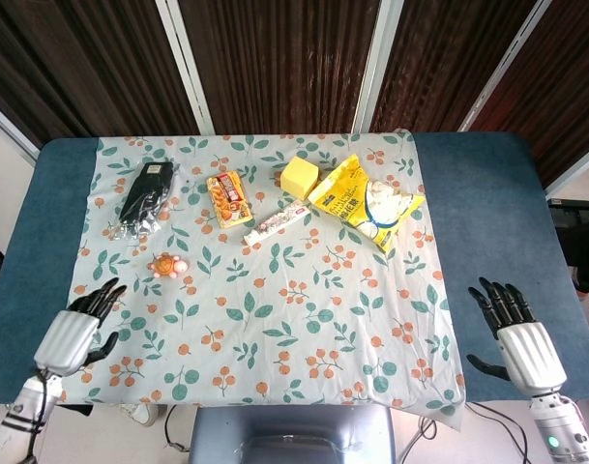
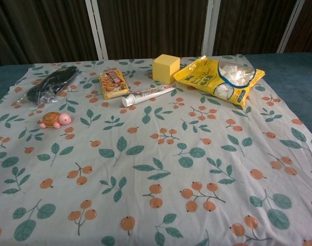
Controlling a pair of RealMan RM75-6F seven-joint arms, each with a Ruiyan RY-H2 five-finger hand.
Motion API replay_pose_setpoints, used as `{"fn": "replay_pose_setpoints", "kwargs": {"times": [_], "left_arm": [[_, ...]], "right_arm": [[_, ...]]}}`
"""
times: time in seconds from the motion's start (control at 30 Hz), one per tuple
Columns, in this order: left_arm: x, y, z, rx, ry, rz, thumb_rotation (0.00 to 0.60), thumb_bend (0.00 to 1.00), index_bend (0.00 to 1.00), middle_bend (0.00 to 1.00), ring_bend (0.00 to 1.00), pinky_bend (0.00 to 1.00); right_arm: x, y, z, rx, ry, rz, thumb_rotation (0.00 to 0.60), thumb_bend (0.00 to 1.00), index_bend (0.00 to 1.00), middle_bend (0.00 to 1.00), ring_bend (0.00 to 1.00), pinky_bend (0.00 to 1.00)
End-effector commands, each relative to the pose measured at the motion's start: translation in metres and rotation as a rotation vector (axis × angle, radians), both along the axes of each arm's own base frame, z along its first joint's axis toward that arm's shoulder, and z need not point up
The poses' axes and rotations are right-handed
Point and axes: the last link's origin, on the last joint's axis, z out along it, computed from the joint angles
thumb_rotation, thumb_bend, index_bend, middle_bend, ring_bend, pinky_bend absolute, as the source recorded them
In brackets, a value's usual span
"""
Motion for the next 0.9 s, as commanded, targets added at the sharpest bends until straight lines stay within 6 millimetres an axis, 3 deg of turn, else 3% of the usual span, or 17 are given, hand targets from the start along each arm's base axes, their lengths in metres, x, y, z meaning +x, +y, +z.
{"fn": "replay_pose_setpoints", "kwargs": {"times": [0.03, 0.17, 0.37, 0.63, 0.9], "left_arm": [[0.021, 0.041, -0.027, -0.046, 0.029, -0.041, 0.6, 0.43, 0.0, 0.0, 0.41, 0.58], [0.033, 0.07, -0.051, -0.081, 0.028, -0.046, 0.6, 0.43, 0.0, 0.0, 0.62, 0.82], [0.043, 0.106, -0.077, -0.078, 0.047, -0.046, 0.599, 0.42, 0.0, 0.01, 0.79, 0.99], [0.036, 0.134, -0.094, -0.059, 0.105, -0.026, 0.599, 0.43, 0.0, 0.15, 0.85, 1.0], [0.019, 0.147, -0.098, -0.015, 0.197, 0.0, 0.6, 0.43, 0.09, 0.21, 0.85, 1.0]], "right_arm": [[0.0, 0.0, 0.0, -0.003, 0.001, 0.0, 0.6, 0.13, 0.0, 0.0, 0.0, 0.0], [0.0, 0.0, 0.001, -0.007, 0.004, -0.003, 0.6, 0.13, 0.0, 0.0, 0.0, 0.0], [-0.002, -0.001, -0.001, 0.01, 0.005, -0.015, 0.6, 0.13, 0.0, 0.0, 0.0, 0.0], [-0.003, 0.0, 0.003, 0.014, -0.001, -0.024, 0.6, 0.13, 0.0, 0.0, 0.0, 0.0], [-0.002, 0.004, 0.005, 0.026, -0.01, -0.027, 0.6, 0.13, 0.0, 0.0, 0.0, 0.0]]}}
